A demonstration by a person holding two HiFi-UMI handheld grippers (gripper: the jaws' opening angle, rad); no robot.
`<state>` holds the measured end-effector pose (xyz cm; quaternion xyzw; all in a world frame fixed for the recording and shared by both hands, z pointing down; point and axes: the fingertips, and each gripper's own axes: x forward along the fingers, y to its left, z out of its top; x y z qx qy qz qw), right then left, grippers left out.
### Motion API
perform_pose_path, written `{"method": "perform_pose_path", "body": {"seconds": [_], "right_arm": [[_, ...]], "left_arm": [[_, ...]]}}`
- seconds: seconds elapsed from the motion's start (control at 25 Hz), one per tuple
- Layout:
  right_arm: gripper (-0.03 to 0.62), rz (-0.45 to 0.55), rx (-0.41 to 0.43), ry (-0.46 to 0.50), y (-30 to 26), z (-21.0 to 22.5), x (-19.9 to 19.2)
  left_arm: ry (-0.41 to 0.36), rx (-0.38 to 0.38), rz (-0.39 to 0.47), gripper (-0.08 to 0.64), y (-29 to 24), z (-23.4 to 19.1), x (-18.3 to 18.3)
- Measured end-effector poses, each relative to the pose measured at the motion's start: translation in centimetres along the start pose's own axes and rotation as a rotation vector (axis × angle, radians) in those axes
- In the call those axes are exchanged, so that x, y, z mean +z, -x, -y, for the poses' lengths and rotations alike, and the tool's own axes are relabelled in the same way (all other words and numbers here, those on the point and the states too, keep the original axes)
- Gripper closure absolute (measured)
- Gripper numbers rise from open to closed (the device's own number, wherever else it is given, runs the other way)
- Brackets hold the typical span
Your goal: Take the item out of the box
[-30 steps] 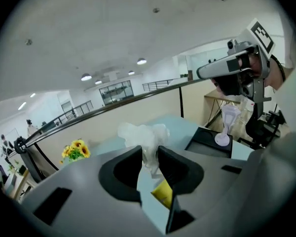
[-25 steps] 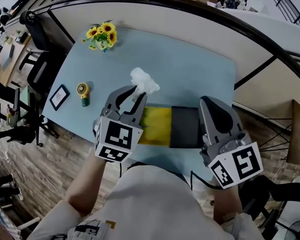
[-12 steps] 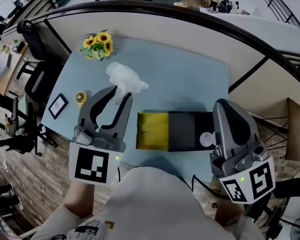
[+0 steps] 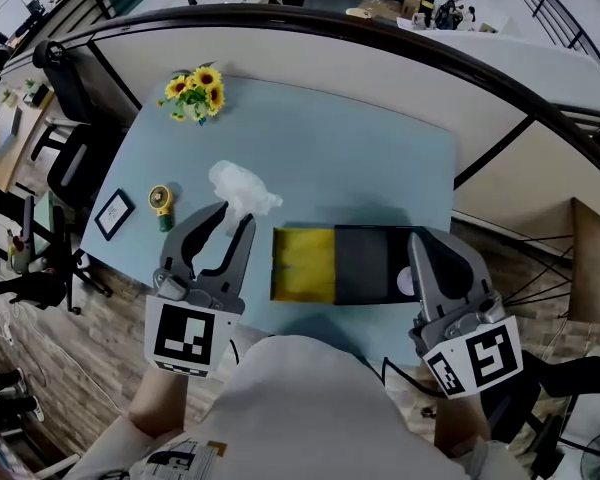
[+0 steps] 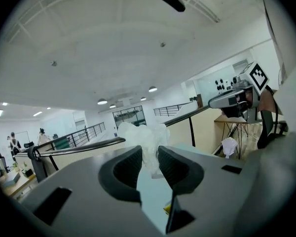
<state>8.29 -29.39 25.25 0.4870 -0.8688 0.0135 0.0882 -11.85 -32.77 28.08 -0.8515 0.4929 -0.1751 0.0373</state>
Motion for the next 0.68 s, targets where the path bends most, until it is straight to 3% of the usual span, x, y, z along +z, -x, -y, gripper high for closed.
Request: {"method": "perform_pose_path", "body": {"seconds": [0.16,0.68], "right_arm": [[0.589,-0.062,0.010,-0.028,-0.1,0.1,-2.5],[0.589,-0.039,-0.009,-0.029,0.0,0.3,-3.1]], "left_arm": [[-0.015,-0.014,-0.026,0.451,-0.2,0.7,-1.3],[-0.018,-0.042,-0.030,0.451,-0.7,2.2,-1.0]]}}
